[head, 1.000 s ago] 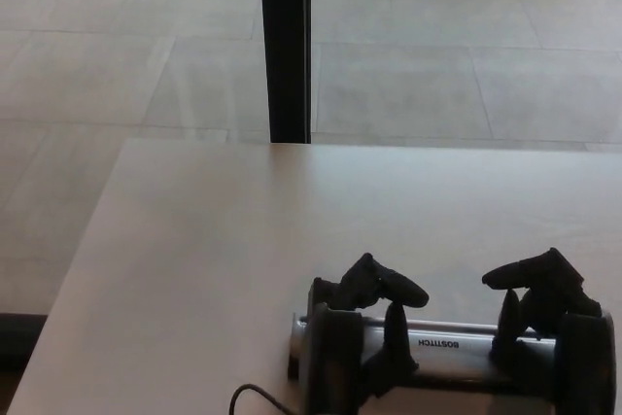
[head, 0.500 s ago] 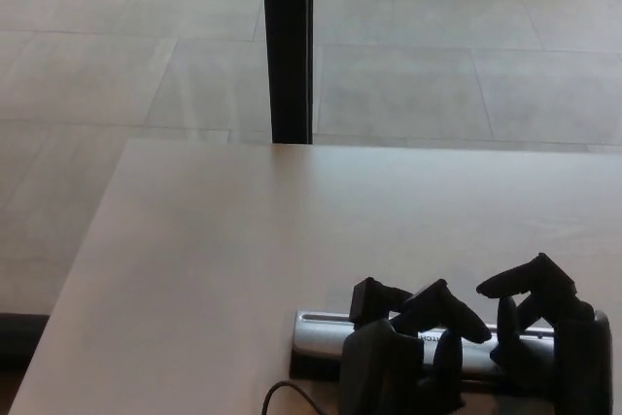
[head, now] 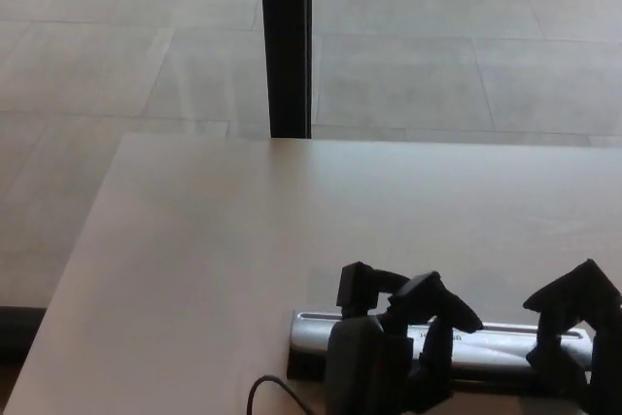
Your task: A hole pucnch is kept on the middle on the desk infront of the robot and the robot uses both its hands as fists to press on it and use it
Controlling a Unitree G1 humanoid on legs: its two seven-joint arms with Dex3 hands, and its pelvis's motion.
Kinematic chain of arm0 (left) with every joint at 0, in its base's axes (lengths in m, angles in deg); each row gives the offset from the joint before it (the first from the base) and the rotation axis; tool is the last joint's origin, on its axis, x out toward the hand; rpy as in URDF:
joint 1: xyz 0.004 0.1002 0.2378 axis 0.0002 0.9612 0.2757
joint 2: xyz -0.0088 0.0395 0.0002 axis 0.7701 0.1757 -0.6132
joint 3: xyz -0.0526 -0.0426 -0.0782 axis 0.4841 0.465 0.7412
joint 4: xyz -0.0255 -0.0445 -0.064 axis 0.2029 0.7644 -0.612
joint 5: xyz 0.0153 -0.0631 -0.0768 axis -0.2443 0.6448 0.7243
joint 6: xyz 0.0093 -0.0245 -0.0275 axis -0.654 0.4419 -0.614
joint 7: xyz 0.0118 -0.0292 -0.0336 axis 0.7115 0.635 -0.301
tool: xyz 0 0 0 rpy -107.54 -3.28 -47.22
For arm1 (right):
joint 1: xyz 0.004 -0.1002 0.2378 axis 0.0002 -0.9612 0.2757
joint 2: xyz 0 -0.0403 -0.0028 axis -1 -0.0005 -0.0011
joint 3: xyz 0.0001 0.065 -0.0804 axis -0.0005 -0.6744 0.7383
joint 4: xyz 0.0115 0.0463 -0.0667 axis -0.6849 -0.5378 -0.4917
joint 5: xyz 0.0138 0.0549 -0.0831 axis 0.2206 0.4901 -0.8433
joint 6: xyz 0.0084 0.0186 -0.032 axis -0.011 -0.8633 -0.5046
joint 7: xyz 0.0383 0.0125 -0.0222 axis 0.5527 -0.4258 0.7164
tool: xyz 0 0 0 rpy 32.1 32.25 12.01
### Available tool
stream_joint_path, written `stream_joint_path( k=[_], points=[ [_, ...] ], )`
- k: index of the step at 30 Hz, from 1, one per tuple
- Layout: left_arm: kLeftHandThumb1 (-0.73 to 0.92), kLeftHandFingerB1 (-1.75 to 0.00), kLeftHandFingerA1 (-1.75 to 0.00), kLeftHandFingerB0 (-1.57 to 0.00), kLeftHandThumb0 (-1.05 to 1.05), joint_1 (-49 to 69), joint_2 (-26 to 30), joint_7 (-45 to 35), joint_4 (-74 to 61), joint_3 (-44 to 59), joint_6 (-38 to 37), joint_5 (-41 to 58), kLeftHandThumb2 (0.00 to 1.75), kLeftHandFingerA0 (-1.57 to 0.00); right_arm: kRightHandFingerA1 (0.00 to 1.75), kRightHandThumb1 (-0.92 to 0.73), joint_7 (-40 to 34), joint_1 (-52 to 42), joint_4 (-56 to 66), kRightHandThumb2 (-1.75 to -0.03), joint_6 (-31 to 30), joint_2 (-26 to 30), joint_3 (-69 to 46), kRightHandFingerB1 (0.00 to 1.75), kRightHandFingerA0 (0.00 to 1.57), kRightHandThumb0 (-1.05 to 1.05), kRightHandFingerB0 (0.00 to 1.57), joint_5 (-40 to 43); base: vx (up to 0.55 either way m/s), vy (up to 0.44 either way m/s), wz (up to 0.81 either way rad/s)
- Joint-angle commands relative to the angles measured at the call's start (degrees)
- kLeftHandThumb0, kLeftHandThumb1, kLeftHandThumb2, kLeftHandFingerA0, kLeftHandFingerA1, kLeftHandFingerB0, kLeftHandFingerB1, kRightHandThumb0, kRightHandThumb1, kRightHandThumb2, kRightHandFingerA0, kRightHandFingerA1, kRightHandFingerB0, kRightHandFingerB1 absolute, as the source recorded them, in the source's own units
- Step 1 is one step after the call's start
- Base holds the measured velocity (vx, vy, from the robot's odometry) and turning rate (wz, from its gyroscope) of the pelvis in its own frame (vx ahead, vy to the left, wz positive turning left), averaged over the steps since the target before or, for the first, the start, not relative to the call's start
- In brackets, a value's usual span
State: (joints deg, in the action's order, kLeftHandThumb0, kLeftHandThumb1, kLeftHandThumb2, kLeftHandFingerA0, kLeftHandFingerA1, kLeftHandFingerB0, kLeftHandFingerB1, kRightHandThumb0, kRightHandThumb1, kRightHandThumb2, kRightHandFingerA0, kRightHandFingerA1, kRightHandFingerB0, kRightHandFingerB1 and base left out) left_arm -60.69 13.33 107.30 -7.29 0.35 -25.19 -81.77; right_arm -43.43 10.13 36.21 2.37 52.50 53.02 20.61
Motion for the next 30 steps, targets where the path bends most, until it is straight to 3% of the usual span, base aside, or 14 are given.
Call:
stream_joint_path(
  k=[1,8,10,11,13,15,16,22,23,24,27,28,29,30],
  points=[
    [0.74,-1.73,-1.75,-0.65,-0.26,1.0,6.6,-24.4,-18.4,9.5,5.1,16.0,1.04,-0.96,1.52,-0.59,26.5,-0.5,26.5,-1.19,-15.1,11.1,-5.2,1.27,1.23,-0.09,0.87,23.5,0.00,0.000,0.00],
    [0.69,-1.51,-1.75,-0.72,-0.25,-1.3,16.5,-39.5,-37.6,21.1,21.7,37.0,1.07,-0.88,1.75,-0.57,33.7,-1.3,45.4,-1.19,-32.8,24.2,-17.2,1.41,1.01,-0.07,0.78,49.2,0.00,0.000,0.00],
    [0.71,-1.47,-1.75,-0.72,-0.27,-0.9,20.4,-41.6,-41.9,24.6,25.1,42.7,1.00,-0.92,1.53,-0.54,33.1,-2.7,47.1,-1.14,-35.2,27.5,-22.1,1.22,1.34,-0.15,0.89,50.7,0.00,0.000,0.00],
    [0.72,-1.47,-1.75,-0.71,-0.29,-0.3,23.3,-42.7,-43.8,27.1,26.8,45.6,0.94,-0.90,1.75,-0.50,34.0,-4.3,46.7,-1.28,-35.6,29.9,-26.0,1.43,1.07,-0.11,0.82,52.0,0.00,0.000,0.00],
    [0.72,-1.47,-1.75,-0.71,-0.29,0.9,25.6,-42.9,-46.0,29.6,29.3,48.1,0.94,-0.90,1.75,-0.50,35.2,-5.3,45.9,-1.28,-36.1,31.7,-29.3,1.43,1.07,-0.11,0.82,53.9,0.00,0.000,0.00],
    [0.82,-1.50,-1.75,-0.66,-0.29,4.6,32.1,-47.0,-45.4,34.3,28.3,51.9,0.78,-0.87,1.45,-0.49,37.8,-9.7,43.5,-1.23,-40.3,34.7,-39.2,1.15,1.35,-0.24,0.92,60.0,0.00,0.000,0.00],
    [0.83,-1.48,-1.75,-0.65,-0.28,5.5,33.9,-48.4,-44.8,35.7,28.8,52.9,0.80,-0.88,1.72,-0.39,37.6,-11.0,42.7,-1.28,-42.8,35.3,-42.3,1.30,1.08,-0.23,0.91,60.0,0.00,0.000,0.00],
    [0.80,-1.22,-1.72,-0.64,-0.25,13.7,41.7,-48.1,-42.2,48.0,38.0,55.9,0.60,-0.78,1.75,-0.51,40.7,-16.4,26.1,-1.10,-51.1,38.6,-59.8,0.96,1.10,-0.26,0.86,58.5,0.00,0.000,0.00],
    [0.61,-1.05,-1.32,-0.73,-0.34,15.8,43.6,-49.8,-39.1,50.9,35.9,55.1,0.95,-1.02,1.40,-0.53,42.8,-18.0,19.7,-1.17,-48.5,38.9,-62.3,0.92,1.31,-0.34,0.83,57.1,0.00,0.000,0.00],
    [0.75,-1.16,-1.72,-0.65,-0.17,16.2,43.3,-49.0,-37.5,53.2,35.7,56.1,0.61,-0.86,1.41,-0.52,42.4,-18.7,17.5,-1.17,-49.1,38.9,-63.8,0.92,1.36,-0.35,0.84,56.8,0.00,0.000,0.00],
    [0.68,-1.23,-1.67,-0.70,-0.34,17.8,43.2,-45.5,-32.8,59.4,36.2,56.3,0.65,-0.84,1.40,-0.55,40.9,-20.9,11.8,-1.18,-47.5,37.2,-67.0,0.93,1.37,-0.33,0.86,56.9,0.00,0.000,0.00],
    [0.68,-1.22,-1.68,-0.73,-0.38,19.6,43.5,-44.7,-30.9,62.2,35.6,56.0,0.66,-0.86,1.69,-0.55,40.2,-21.8,8.5,-1.11,-46.7,36.2,-68.2,0.93,1.16,-0.31,0.90,56.9,0.00,0.000,0.00],
    [0.50,-1.08,-1.35,-0.86,-0.46,20.6,43.5,-44.7,-28.9,63.7,34.4,55.9,0.97,-1.21,1.71,-0.58,38.7,-22.5,7.2,-1.08,-47.4,35.8,-68.4,0.90,1.10,-0.31,0.84,55.7,0.00,0.000,0.00],
    [0.61,-1.31,-1.69,-0.85,-0.41,21.1,43.1,-43.9,-27.5,65.0,34.4,56.1,0.69,-0.97,1.73,-0.62,38.1,-22.9,6.6,-1.07,-47.4,35.0,-68.7,0.92,1.08,-0.30,0.81,55.8,0.00,0.000,0.00]
  ],
)
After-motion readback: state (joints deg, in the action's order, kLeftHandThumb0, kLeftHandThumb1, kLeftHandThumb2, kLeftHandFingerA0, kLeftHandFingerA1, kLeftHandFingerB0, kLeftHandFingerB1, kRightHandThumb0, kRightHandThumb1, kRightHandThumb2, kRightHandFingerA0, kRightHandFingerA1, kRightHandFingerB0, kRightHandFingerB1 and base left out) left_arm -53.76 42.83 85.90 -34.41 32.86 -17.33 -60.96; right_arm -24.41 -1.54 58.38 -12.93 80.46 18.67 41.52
